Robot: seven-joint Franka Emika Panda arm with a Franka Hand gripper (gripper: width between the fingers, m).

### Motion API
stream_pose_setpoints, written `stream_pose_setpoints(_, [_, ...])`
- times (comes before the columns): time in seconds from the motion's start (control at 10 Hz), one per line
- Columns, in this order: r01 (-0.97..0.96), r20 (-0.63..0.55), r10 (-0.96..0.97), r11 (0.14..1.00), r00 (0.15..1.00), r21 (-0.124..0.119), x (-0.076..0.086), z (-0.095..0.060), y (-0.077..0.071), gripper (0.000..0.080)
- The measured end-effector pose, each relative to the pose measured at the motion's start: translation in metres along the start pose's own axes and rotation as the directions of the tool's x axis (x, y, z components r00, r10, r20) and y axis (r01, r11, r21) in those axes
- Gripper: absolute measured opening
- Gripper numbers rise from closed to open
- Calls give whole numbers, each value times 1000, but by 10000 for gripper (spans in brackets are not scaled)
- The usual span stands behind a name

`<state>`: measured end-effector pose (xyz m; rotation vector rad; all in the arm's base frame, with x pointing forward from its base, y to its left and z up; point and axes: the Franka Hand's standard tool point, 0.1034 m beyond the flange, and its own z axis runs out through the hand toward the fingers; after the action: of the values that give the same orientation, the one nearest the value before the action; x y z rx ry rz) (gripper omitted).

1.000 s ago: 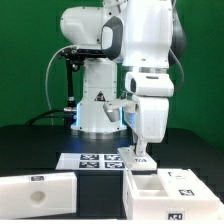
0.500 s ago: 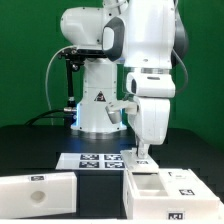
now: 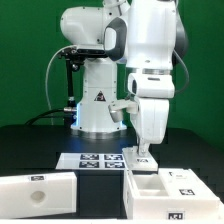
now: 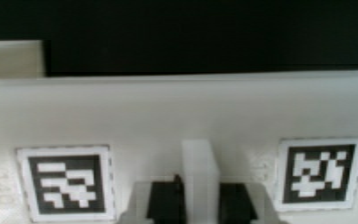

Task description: Assemble cabinet

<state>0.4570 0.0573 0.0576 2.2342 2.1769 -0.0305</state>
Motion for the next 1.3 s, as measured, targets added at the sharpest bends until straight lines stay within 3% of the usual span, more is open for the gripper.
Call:
stream_pose_setpoints(0.2, [-4,0,4,1000,1000,7,-1,4,1,64])
stream_pose_setpoints(0.5, [-6,-2,6,1000,1000,-7,0,1,11,64])
stream_pose_setpoints(0.9, [-15,-2,15,1000,1000,-3,-3,2,13,64])
stream_pose_setpoints(1.3, [32,-6,-32,999,999,-16,-3,2,22,64])
